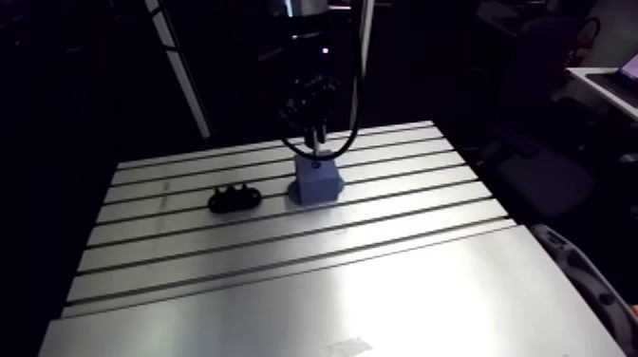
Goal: Pick up the M10 bolt and insert it into the hex recess until seated.
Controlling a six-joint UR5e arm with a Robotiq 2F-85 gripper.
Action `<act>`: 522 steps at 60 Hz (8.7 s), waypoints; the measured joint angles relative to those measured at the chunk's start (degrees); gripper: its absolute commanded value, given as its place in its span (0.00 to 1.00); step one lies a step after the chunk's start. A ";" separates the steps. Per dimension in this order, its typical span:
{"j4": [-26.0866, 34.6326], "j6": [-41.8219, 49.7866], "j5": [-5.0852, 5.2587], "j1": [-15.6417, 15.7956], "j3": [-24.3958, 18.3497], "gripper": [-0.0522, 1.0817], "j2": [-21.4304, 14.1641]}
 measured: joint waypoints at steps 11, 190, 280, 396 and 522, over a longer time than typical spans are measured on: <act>-0.18 -0.09 0.12 0.00 -0.26 0.79 0.40; -0.34 -1.05 -0.04 -0.10 0.74 0.79 0.96; -2.18 0.44 2.11 -0.43 1.64 0.05 -0.11; -2.46 36.21 3.42 -2.08 2.91 0.99 -1.07; -2.73 35.75 3.74 -1.76 2.92 0.99 1.42</act>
